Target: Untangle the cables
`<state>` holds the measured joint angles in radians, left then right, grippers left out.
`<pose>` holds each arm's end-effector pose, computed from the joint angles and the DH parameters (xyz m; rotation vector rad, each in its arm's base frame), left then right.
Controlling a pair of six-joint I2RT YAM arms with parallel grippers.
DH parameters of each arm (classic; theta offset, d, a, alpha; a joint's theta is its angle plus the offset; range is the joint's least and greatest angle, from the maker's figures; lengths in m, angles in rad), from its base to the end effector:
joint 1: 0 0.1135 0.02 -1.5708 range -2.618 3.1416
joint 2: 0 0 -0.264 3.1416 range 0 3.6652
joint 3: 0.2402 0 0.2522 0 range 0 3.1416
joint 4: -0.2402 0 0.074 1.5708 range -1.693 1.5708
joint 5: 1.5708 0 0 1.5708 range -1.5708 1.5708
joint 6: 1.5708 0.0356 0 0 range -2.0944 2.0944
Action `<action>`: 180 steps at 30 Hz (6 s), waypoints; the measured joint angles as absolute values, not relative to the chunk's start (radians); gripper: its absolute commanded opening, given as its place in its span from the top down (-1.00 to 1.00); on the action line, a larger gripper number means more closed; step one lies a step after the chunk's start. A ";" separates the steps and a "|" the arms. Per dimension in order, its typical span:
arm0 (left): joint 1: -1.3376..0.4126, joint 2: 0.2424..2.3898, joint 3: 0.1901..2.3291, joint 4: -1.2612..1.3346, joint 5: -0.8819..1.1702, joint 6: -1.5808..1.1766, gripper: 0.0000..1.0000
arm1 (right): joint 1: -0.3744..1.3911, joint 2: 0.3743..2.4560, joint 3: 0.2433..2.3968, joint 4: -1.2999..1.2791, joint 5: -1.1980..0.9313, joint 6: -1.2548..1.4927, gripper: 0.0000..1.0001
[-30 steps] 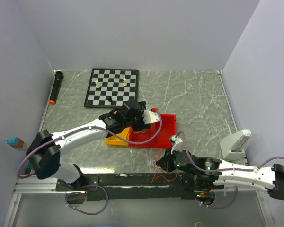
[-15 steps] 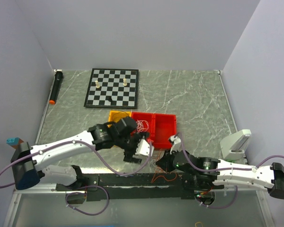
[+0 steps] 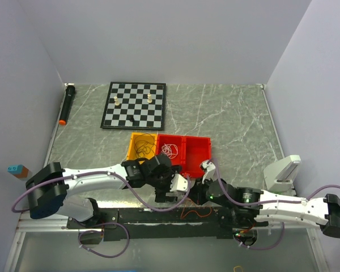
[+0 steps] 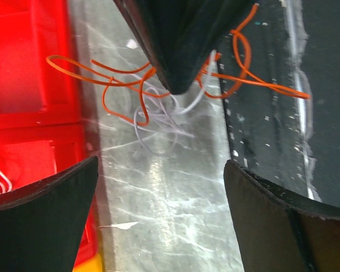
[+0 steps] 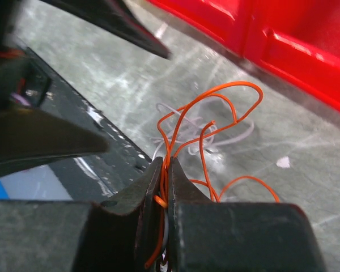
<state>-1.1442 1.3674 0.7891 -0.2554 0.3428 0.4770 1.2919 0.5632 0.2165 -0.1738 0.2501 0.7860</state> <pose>0.1037 -0.2570 0.2088 1.8964 1.5762 -0.7136 0.0475 0.1338 0.1737 -0.4006 2.1985 0.9710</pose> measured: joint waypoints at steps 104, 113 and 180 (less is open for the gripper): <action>-0.827 1.256 1.151 -0.149 0.073 0.379 0.98 | 1.293 0.550 0.213 -0.196 0.225 0.862 0.68; -0.835 1.268 1.079 -0.086 0.055 0.389 0.98 | 1.293 0.540 0.194 -0.206 0.229 0.858 0.70; -1.203 1.250 0.894 -0.447 0.322 0.680 -0.73 | 1.293 0.356 0.243 -0.582 0.372 1.061 -0.12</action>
